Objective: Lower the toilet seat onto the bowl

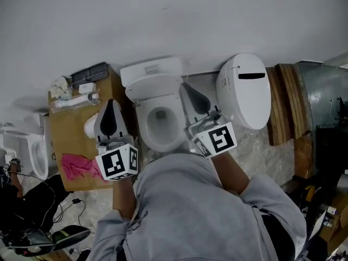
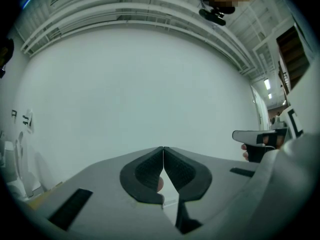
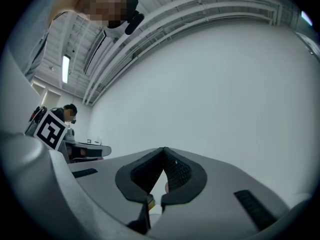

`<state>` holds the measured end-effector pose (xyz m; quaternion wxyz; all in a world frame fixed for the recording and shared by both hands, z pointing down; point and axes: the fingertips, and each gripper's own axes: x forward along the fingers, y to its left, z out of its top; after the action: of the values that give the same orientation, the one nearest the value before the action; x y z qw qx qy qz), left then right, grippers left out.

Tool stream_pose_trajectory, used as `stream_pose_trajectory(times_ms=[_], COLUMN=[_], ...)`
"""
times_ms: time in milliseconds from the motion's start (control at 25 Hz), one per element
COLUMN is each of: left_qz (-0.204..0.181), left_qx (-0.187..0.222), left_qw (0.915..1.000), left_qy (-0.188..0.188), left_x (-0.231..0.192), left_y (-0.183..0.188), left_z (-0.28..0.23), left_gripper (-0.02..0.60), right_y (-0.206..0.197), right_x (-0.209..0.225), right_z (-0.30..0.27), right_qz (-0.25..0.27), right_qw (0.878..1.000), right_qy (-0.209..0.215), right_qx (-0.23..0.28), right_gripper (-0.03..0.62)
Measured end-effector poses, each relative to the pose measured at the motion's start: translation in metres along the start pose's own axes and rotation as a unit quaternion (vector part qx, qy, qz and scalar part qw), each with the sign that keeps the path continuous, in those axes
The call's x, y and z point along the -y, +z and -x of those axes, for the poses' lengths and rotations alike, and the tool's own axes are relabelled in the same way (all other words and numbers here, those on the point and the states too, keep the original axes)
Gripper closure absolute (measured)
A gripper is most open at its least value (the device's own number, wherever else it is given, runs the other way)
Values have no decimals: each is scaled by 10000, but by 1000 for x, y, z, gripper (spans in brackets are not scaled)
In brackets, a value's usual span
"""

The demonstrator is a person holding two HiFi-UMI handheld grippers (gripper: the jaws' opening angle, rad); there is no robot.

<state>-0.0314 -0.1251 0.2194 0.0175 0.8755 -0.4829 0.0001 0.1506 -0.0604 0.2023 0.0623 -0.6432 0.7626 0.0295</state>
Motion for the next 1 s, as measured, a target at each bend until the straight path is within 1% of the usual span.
stream_pose_trajectory(times_ms=[360,1000], left_qz=[-3,-6], left_qx=[9,34], left_qw=[10000,10000], left_qy=[-81,-7], left_x=[7,6], left_y=[0,1], left_z=[-1,6], left_gripper=[581,581], right_y=[-2,-8], right_x=[-1,-3], right_z=[4,10], right_qz=[59,-17], right_qw=[10000,10000], right_qy=[-10,-31], right_qx=[27,-35], right_gripper=[595,595])
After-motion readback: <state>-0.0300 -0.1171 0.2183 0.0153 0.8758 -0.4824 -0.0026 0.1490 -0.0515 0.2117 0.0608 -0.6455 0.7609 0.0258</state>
